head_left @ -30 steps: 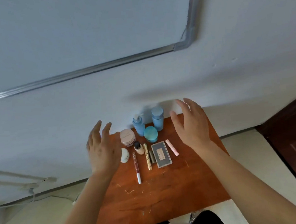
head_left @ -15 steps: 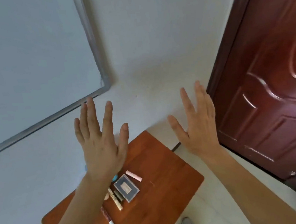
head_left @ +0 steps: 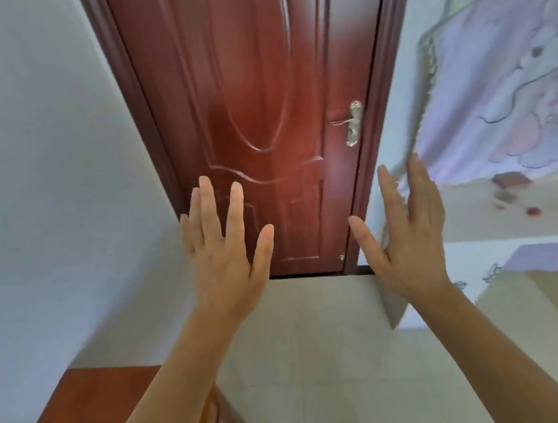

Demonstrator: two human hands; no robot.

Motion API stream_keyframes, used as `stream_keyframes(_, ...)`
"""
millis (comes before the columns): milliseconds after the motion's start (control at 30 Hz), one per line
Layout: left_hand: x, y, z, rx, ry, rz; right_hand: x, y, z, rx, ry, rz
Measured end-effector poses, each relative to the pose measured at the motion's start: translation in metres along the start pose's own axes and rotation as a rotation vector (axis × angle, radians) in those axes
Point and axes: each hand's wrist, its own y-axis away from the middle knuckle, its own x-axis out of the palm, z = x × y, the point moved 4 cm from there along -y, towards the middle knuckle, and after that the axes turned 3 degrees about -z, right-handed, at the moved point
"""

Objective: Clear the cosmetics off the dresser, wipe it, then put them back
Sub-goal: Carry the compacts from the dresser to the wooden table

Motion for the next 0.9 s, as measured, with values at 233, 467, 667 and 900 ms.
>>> stream_keyframes(233,0.114,-0.014,-0.214,0.256,0.111,0.123,-0.120,0.036,-0.202,0.235,0.203,-0.089)
stream_keyframes(467,0.206,-0.012,-0.408,0.463,0.240,0.262,-0.215,0.051,-0.364,0.372,0.356,-0.076)
stream_keyframes(667,0.279,-0.037,-0.488,0.488,0.273,0.271,-0.222,0.048,-0.473,0.454,0.393,-0.070)
stream_keyframes(900,0.427,-0.063,-0.552,0.559,0.327,0.412,-0.178,0.053,-0.594,0.525,0.490,0.068)
